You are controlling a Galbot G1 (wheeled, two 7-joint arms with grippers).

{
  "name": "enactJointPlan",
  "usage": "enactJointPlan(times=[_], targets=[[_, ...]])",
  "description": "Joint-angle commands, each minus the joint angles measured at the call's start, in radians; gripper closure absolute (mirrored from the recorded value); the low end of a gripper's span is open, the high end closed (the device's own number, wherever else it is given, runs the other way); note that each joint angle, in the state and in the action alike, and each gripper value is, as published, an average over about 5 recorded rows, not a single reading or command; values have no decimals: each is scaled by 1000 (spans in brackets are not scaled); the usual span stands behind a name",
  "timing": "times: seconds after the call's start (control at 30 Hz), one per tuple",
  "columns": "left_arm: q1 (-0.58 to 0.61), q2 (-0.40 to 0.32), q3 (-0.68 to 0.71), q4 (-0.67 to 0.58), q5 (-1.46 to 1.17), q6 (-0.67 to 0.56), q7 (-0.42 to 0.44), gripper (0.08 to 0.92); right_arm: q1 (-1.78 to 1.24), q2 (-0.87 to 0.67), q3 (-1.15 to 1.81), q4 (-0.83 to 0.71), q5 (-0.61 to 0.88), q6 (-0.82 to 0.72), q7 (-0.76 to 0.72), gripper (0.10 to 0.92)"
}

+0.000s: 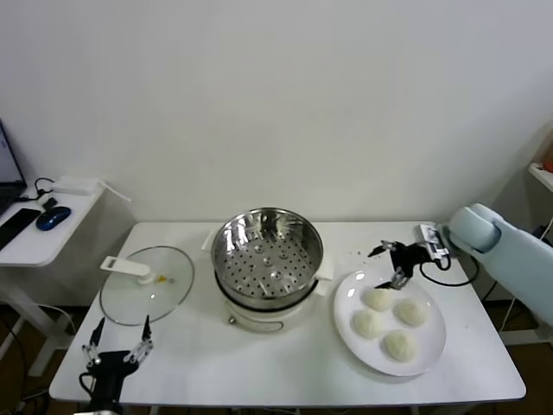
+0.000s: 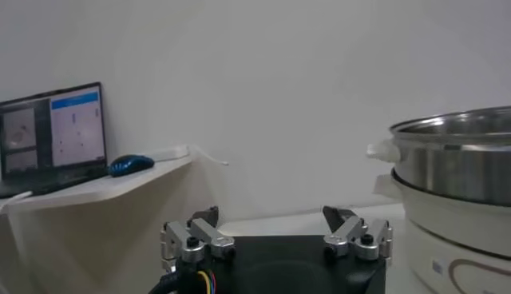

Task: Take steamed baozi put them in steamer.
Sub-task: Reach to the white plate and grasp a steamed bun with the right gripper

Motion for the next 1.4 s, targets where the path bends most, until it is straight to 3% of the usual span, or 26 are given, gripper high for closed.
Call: enactJointPlan(times=[0.03, 1.4], targets=[[-15, -3, -1, 3, -17, 40, -18, 177, 304, 85, -397, -152, -15, 15, -116, 203], [-42, -7, -3, -9, -19, 61, -19, 177, 20, 236, -192, -296, -178, -3, -26, 203]])
